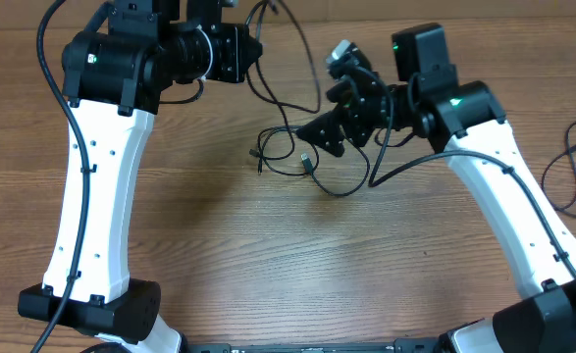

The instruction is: Untangle cables

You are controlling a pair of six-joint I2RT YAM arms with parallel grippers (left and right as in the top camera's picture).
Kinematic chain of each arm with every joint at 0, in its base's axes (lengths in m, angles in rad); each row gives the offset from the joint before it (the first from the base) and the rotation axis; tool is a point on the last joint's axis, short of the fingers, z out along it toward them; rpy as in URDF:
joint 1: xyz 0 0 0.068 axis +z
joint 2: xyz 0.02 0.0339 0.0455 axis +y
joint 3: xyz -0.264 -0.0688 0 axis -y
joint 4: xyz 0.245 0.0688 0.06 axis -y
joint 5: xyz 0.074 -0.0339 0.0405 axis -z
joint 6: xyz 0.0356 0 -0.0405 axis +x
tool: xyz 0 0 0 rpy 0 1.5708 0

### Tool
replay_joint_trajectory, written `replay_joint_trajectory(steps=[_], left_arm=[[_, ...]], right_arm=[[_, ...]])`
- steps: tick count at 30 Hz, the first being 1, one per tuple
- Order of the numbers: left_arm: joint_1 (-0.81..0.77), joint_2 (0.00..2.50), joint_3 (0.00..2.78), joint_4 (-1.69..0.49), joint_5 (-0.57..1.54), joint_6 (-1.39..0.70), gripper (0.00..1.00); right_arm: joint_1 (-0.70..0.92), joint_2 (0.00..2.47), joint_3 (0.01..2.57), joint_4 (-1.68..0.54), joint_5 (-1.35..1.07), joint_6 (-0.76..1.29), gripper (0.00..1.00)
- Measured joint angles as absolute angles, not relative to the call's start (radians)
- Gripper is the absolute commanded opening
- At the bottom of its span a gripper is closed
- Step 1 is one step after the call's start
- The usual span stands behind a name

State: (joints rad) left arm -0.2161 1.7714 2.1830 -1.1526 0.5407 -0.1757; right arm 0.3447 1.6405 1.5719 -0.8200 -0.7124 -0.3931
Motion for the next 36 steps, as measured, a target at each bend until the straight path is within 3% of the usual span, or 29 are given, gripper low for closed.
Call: replay_joint_trajectory(steps=[7, 9, 10, 12, 13, 14, 22, 25, 28, 30, 36], left_arm=[[-0.216, 1.771, 2.183, -1.155, 0.691, -0.208, 0.04], [-0.216, 1.771, 2.183, -1.159, 0.715, -0.218, 0.04], [-0.216, 1.771, 2.183, -1.159, 0.731, -0.225, 0.04], [-0.216, 1.771, 2.183, -1.157, 0.76, -0.234, 0.04], [-0.216, 1.771, 2.183, -1.155, 0.775, -0.234, 0.04], [-0.216, 1.771, 2.183, -1.155, 0.786, -0.236, 0.04], [-0.216, 1.772, 2.183, -1.185, 0.702, -0.237, 0.09], [-0.222, 1.772, 2.183, -1.201, 0.619, -0.237, 0.47], [-0.222, 1.772, 2.183, -1.224, 0.535, -0.241, 0.65], [-0.222, 1.772, 2.183, -1.246, 0.481, -0.244, 0.67], [-0.222, 1.772, 2.183, -1.321, 0.335, -0.244, 0.57]], right_arm=[[0.422, 1.636, 1.573, -0.71, -0.738, -0.41, 1.0], [0.429, 1.636, 1.573, -0.689, -0.741, -0.411, 0.96], [0.432, 1.636, 1.573, -0.685, -0.743, -0.413, 0.84], [0.435, 1.636, 1.573, -0.678, -0.745, -0.421, 0.32], [0.437, 1.636, 1.573, -0.681, -0.745, -0.412, 0.15], [0.439, 1.636, 1.573, -0.682, -0.744, -0.408, 0.04], [0.447, 1.635, 1.577, -0.719, -0.616, -0.295, 0.04], [0.45, 1.635, 1.579, -0.753, -0.472, -0.25, 0.04], [0.445, 1.635, 1.579, -0.786, -0.339, -0.22, 0.04], [0.439, 1.634, 1.579, -0.798, -0.267, -0.208, 0.04], [0.342, 1.602, 1.602, -0.83, -0.053, -0.163, 0.04]])
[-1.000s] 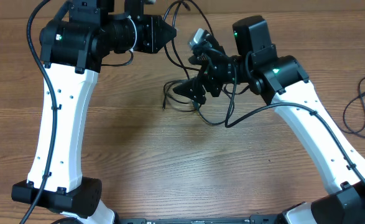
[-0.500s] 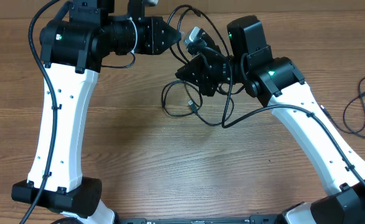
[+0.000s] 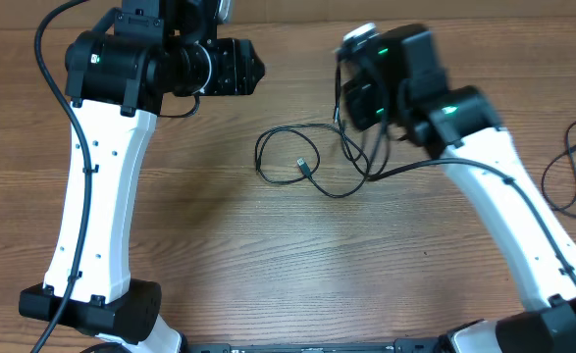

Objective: Untangle cables
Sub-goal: 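Carry the strand with the right gripper to the right-side pile and release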

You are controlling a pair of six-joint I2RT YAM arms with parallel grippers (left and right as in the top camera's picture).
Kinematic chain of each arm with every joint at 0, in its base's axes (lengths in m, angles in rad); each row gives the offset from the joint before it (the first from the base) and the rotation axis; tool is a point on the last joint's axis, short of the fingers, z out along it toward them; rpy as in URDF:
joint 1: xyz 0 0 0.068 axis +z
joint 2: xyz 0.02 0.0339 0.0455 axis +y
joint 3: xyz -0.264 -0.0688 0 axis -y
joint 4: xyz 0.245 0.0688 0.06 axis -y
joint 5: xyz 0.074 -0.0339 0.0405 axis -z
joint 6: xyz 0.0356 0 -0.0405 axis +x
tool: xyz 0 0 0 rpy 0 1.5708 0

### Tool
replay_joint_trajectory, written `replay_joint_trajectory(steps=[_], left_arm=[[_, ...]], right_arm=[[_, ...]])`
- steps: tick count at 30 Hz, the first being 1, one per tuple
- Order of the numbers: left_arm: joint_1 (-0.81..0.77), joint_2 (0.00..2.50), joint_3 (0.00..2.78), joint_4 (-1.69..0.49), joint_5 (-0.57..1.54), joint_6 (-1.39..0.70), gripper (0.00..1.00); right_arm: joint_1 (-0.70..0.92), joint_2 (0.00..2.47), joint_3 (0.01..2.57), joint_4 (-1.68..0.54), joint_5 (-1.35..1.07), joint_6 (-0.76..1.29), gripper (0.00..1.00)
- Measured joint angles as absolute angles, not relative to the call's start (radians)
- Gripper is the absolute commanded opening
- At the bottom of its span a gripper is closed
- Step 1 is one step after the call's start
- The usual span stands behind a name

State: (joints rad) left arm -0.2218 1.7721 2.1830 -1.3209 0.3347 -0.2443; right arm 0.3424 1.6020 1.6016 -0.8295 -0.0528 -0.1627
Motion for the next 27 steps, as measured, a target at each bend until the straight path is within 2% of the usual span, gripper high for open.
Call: replay_joint_trajectory(steps=[3, 7, 15, 17, 22, 27], left_arm=[[-0.222, 1.772, 2.183, -1.363, 0.277, -0.232, 0.5], [-0.222, 1.772, 2.183, -1.42, 0.191, -0.23, 0.51], [-0.222, 1.772, 2.183, -1.521, -0.059, -0.229, 0.63], [-0.222, 1.772, 2.183, -1.545, -0.111, -0.229, 0.69], [-0.222, 1.772, 2.183, -1.591, -0.177, -0.229, 0.69], [-0.222, 1.772, 2.183, -1.61, -0.194, -0.229, 0.68]], right_arm=[[0.229, 1.563, 1.626, -0.834, 0.057, -0.152, 0.04], [0.047, 1.516, 1.647, -0.834, 0.178, -0.145, 0.04], [-0.268, 1.518, 1.65, -0.839, 0.264, -0.11, 0.04], [-0.336, 1.528, 1.65, -0.84, 0.271, -0.078, 0.04], [-0.449, 1.588, 1.649, -0.847, 0.243, -0.01, 0.04], [-0.485, 1.681, 1.648, -0.847, 0.21, 0.015, 0.04]])
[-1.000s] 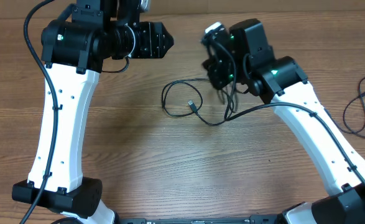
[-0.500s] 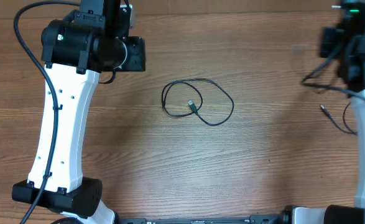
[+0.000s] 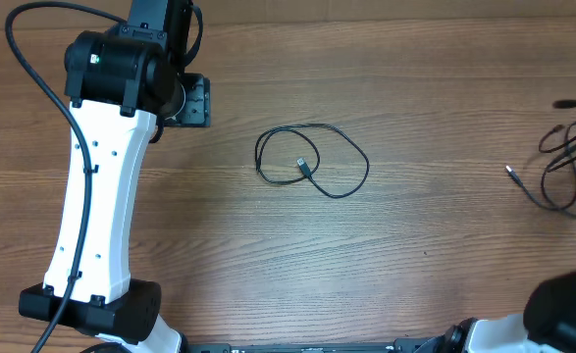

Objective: Untangle cables
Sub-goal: 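Carry the strand with the right gripper to the right-side pile and release, then grasp the last black cable near its USB plug with the right gripper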

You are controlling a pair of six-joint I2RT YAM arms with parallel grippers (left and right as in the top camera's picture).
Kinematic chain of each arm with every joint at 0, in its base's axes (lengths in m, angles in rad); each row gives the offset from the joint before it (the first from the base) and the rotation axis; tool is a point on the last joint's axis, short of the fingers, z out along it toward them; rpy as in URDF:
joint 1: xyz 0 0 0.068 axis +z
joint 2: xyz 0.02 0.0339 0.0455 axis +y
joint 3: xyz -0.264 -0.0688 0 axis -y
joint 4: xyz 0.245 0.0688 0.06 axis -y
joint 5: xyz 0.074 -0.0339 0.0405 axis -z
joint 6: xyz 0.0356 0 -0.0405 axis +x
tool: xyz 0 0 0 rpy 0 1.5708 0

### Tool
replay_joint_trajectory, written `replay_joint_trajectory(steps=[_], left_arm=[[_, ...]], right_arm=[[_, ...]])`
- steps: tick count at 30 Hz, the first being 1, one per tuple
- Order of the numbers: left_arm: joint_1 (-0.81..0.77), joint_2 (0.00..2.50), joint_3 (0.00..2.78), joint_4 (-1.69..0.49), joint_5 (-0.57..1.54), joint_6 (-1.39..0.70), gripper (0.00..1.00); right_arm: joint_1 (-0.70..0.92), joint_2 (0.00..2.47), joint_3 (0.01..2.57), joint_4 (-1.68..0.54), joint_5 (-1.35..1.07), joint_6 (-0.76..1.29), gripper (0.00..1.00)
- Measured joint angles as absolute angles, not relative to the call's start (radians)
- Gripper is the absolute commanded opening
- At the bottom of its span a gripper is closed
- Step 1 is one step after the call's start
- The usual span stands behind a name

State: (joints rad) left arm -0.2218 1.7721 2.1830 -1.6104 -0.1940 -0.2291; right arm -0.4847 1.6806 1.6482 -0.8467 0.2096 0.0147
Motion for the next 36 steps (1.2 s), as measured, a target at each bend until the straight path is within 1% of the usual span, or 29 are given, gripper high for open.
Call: replay_joint_trajectory(steps=[5, 6, 7, 8, 9, 10, 11, 12, 13, 16, 20, 24, 31, 32, 33, 36], left_arm=[[-0.222, 1.772, 2.183, -1.627, -0.196, -0.229, 0.68], [-0.222, 1.772, 2.183, -1.627, -0.196, -0.229, 0.68], [-0.222, 1.772, 2.183, -1.627, -0.196, -0.229, 0.68], [-0.222, 1.772, 2.183, -1.627, -0.196, -0.229, 0.69], [-0.222, 1.772, 2.183, -1.627, -0.196, -0.229, 0.7], [-0.222, 1.772, 2.183, -1.627, -0.196, -0.229, 0.7], [-0.222, 1.772, 2.183, -1.626, -0.196, -0.229, 0.71], [-0.222, 1.772, 2.183, -1.626, -0.196, -0.229, 0.72], [-0.222, 1.772, 2.183, -1.625, -0.196, -0.229, 0.72], [-0.222, 1.772, 2.183, -1.622, -0.196, -0.229, 0.72], [-0.222, 1.772, 2.183, -1.61, -0.197, -0.229, 0.72], [-0.222, 1.772, 2.183, -1.604, -0.197, -0.242, 0.78], [-0.216, 1.772, 2.181, -1.634, -0.199, -0.313, 0.88], [-0.213, 1.772, 2.179, -1.656, -0.199, -0.324, 0.96], [-0.207, 1.772, 2.173, -1.678, -0.199, -0.332, 1.0], [-0.186, 1.772, 2.131, -1.687, -0.179, -0.342, 1.0]], right_arm=[[-0.49, 1.771, 1.647, -0.847, 0.204, 0.035, 0.04], [-0.49, 1.786, 1.646, -0.848, 0.209, 0.038, 0.08], [-0.49, 1.797, 1.646, -0.847, 0.215, 0.047, 0.19], [-0.49, 1.805, 1.645, -0.849, 0.223, 0.057, 0.38], [-0.49, 1.809, 1.644, -0.848, 0.234, 0.068, 0.53], [-0.49, 1.81, 1.642, -0.845, 0.245, 0.075, 0.72], [-0.49, 1.81, 1.642, -0.843, 0.255, 0.083, 0.86], [-0.49, 1.81, 1.642, -0.836, 0.261, 0.09, 0.94], [-0.49, 1.81, 1.642, -0.827, 0.262, 0.099, 0.99], [-0.49, 1.81, 1.642, -0.823, 0.206, 0.105, 1.0], [-0.489, 1.81, 1.642, -0.827, 0.024, 0.1, 0.93], [-0.464, 1.81, 1.642, -0.888, -0.133, 0.083, 0.93], [-0.32, 1.792, 1.642, -1.033, -0.234, 0.015, 1.0], [-0.29, 1.782, 1.642, -1.054, -0.24, 0.003, 1.0], [-0.267, 1.772, 1.642, -1.071, -0.244, -0.006, 1.0], [-0.18, 1.734, 1.642, -1.128, -0.257, -0.037, 1.0]])
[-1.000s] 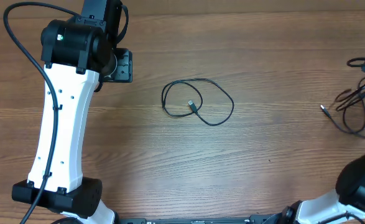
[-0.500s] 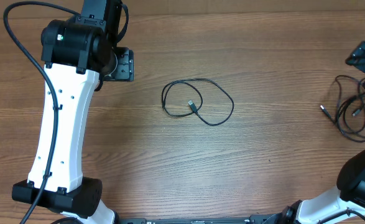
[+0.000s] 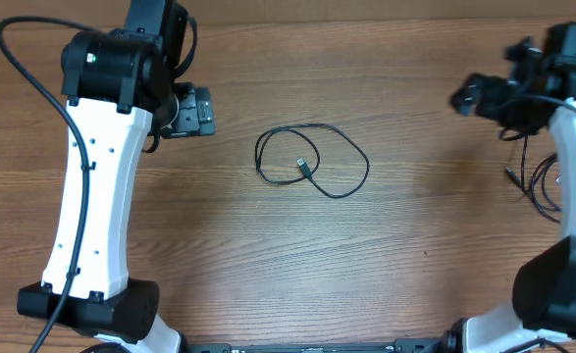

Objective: Untangle cables
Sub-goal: 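Grasp the last black cable near its USB plug with the right gripper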

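Note:
One black cable [image 3: 339,147] lies in a loose loop at the middle of the table, its connector end [image 3: 304,167] inside the loop. A second black cable [image 3: 543,181] lies bunched at the right edge. My left gripper [image 3: 195,110] hangs to the left of the loop, well apart from it, with nothing in it. My right gripper [image 3: 464,97] points left, above and to the left of the second cable, and holds nothing. Both look open.
The wooden table [image 3: 297,275] carries only the two cables. The left arm's white link [image 3: 96,206] reaches over the left side, and the right arm's white link crosses over the bunched cable.
My right arm was almost out of view at the far right and has come back in above the bunched cable. My left gripper has shifted slightly down. Neither cable has moved.
Both grippers first held tangled cables raised over the middle. Then one cable lay as a loop on the table while my right gripper still carried the other. That one then lay at the right edge, and both arms now stand apart from the loop.

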You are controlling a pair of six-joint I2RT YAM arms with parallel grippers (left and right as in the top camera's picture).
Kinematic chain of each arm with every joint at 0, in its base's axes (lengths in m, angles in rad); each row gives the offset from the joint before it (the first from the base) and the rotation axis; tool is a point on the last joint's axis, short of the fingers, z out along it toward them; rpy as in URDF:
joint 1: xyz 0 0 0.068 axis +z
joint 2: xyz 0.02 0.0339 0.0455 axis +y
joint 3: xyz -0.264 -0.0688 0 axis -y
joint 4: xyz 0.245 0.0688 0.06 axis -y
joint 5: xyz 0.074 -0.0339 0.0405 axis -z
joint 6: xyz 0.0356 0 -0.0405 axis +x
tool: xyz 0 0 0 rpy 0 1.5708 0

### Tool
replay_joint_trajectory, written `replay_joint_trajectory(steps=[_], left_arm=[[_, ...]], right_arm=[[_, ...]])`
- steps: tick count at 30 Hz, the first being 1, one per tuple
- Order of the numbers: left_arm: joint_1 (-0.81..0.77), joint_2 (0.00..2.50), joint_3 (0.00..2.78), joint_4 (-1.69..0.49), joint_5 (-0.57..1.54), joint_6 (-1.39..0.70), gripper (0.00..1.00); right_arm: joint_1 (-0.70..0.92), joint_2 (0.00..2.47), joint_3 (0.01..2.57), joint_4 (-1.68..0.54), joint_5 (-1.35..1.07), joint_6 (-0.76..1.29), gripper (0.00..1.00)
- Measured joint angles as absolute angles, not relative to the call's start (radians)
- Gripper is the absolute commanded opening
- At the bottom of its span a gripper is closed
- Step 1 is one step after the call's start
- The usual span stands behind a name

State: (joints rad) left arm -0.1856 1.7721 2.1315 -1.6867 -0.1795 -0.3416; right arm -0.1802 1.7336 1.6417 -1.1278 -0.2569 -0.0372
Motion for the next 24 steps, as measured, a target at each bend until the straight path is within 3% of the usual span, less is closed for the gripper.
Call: replay_joint_trajectory(steps=[13, 24], left_arm=[[-0.118, 1.685, 1.671, -1.686, -0.075, -0.308, 1.0], [0.08, 1.414, 1.62, -1.624, -0.12, -0.393, 1.0]], right_arm=[[0.224, 1.718, 1.642, -1.182, -0.254, -0.072, 1.0], [0.452, 1.9, 1.642, -0.998, -0.08, 0.051, 1.0]])
